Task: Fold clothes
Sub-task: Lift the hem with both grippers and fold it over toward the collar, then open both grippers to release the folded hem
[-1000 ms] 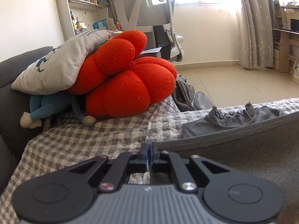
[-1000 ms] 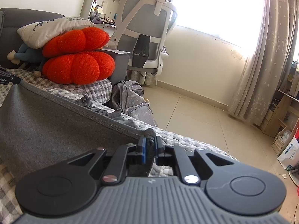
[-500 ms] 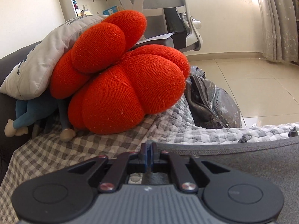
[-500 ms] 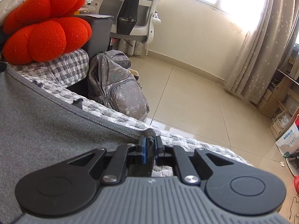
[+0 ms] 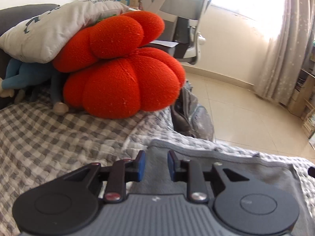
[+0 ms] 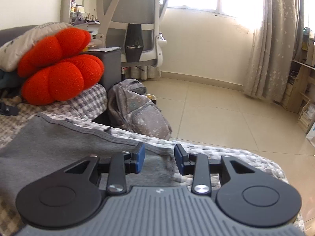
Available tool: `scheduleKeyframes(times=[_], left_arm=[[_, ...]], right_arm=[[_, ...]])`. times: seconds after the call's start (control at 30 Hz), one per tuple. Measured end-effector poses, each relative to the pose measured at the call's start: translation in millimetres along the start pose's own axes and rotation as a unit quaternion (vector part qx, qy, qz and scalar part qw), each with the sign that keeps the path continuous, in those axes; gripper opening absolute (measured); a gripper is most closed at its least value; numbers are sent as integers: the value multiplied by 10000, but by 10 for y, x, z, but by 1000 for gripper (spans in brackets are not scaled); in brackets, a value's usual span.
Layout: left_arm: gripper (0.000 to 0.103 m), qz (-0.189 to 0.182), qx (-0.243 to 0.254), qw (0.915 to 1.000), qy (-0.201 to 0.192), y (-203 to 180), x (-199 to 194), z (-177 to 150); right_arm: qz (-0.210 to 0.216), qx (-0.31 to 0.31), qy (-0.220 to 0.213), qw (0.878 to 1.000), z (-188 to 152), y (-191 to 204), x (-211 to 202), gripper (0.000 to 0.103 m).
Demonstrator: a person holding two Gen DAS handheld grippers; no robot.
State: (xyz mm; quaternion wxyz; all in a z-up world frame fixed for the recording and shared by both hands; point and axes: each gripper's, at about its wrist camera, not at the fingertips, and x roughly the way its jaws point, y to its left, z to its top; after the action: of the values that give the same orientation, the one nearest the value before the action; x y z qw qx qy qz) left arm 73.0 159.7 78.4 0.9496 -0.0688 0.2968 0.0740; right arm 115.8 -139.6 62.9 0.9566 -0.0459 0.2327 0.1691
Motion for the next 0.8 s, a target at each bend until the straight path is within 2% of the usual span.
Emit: scheduleKeyframes(times=[0.13, 0.2, 0.3, 0.37, 0.47, 0.63, 0.7, 0.8], left_arm=[[32, -593, 118, 9982, 7, -283, -332, -460], [34, -639, 246, 9976, -88, -401, -371, -647], [41, -318, 457, 9984, -101, -459, -262, -867], [45, -293, 234, 9993, 14, -354, -137, -961], [45, -261, -3, 9997, -10, -231, -125, -952], [45, -72, 43, 9999, -150, -295, -188, -996], [45, -29, 84, 9995, -314, -312, -264, -1009], [45, 21, 330, 9965, -765, -413, -505, -1062]], right_arm=[[878, 167, 161, 9959, -224, 368, -342, 43], [1180, 177, 358, 9922, -354, 558, -405, 43], [1030, -207, 712, 9919, -549, 756, -311, 48], [1006, -208, 583, 9930, -612, 748, -298, 50], [975, -153, 505, 9938, -634, 738, -276, 50], [919, -111, 413, 9949, -677, 735, -277, 51], [948, -11, 404, 9947, -690, 710, -272, 52], [915, 20, 397, 9950, -716, 703, -283, 53]])
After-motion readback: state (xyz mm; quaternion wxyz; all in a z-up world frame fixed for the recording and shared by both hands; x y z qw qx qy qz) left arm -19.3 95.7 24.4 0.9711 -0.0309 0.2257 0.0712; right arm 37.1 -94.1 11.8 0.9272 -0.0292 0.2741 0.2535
